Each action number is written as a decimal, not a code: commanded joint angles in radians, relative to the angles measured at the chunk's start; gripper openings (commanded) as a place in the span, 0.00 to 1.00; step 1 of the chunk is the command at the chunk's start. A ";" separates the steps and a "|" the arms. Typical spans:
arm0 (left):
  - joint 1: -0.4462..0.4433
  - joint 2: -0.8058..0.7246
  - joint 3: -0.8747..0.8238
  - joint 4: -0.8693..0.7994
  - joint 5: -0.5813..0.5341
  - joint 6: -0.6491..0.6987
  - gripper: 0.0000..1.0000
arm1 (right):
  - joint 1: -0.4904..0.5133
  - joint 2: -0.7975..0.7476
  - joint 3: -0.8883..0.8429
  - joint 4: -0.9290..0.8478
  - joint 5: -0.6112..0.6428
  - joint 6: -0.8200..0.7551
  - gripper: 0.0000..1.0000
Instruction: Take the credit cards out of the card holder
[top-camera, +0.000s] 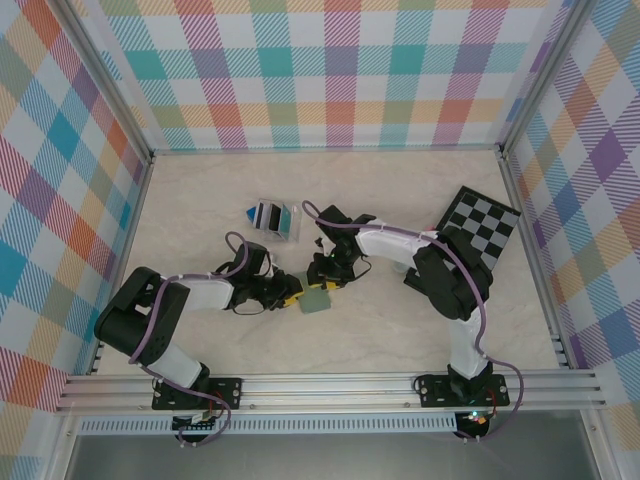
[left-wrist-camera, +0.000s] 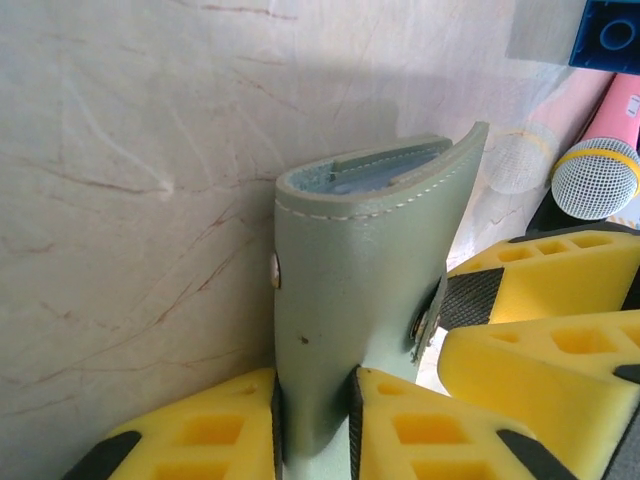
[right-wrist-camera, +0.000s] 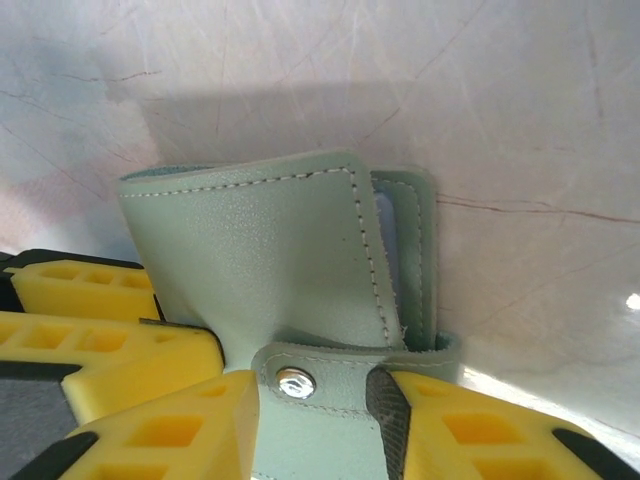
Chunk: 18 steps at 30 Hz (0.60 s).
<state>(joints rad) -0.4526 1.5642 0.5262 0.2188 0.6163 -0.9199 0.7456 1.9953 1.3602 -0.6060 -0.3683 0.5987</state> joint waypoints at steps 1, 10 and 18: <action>0.004 -0.019 0.001 0.100 0.009 0.012 0.17 | 0.011 0.016 -0.021 0.042 -0.006 0.003 0.42; 0.003 -0.051 0.000 0.107 0.020 0.013 0.06 | 0.030 0.038 0.035 -0.051 0.105 -0.030 0.47; 0.003 -0.065 -0.004 0.096 0.004 0.013 0.00 | 0.057 0.067 0.086 -0.117 0.196 -0.022 0.44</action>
<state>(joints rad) -0.4526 1.5284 0.5240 0.2462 0.6167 -0.9184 0.7883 2.0163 1.4364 -0.6941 -0.2325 0.5865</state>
